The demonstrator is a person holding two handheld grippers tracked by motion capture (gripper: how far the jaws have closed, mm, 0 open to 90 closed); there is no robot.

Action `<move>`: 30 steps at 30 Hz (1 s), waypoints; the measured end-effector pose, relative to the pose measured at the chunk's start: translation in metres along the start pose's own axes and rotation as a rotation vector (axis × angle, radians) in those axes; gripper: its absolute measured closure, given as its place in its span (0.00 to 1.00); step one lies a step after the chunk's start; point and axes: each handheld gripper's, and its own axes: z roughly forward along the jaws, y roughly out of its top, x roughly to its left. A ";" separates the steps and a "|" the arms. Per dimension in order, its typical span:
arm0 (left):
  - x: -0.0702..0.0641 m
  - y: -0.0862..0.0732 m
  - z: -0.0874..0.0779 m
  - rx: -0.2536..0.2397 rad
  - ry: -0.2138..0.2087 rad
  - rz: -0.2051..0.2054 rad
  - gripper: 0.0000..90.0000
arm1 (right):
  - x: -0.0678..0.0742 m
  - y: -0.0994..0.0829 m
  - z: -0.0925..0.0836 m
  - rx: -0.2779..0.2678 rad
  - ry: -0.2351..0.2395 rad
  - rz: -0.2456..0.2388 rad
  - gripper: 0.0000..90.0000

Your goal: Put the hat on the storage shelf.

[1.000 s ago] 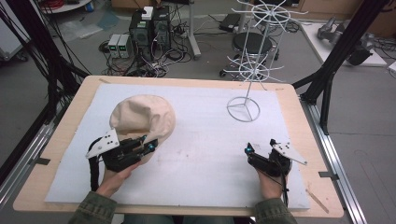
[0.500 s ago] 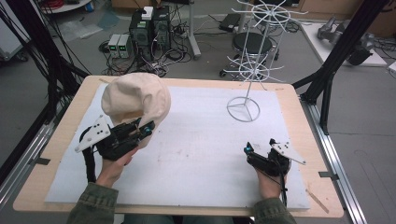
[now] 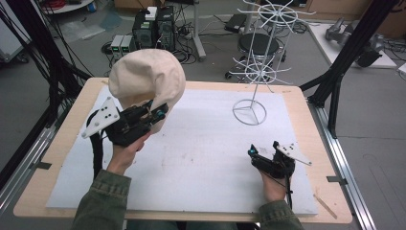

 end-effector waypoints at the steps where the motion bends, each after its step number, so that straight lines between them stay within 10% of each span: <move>1: 0.000 0.003 0.005 -0.006 -0.002 0.005 0.89 | 0.000 0.000 0.000 0.001 -0.002 -0.002 0.09; 30: -0.007 0.102 0.147 -0.087 -0.196 0.031 0.89 | 0.001 0.000 -0.004 -0.005 -0.010 -0.038 0.09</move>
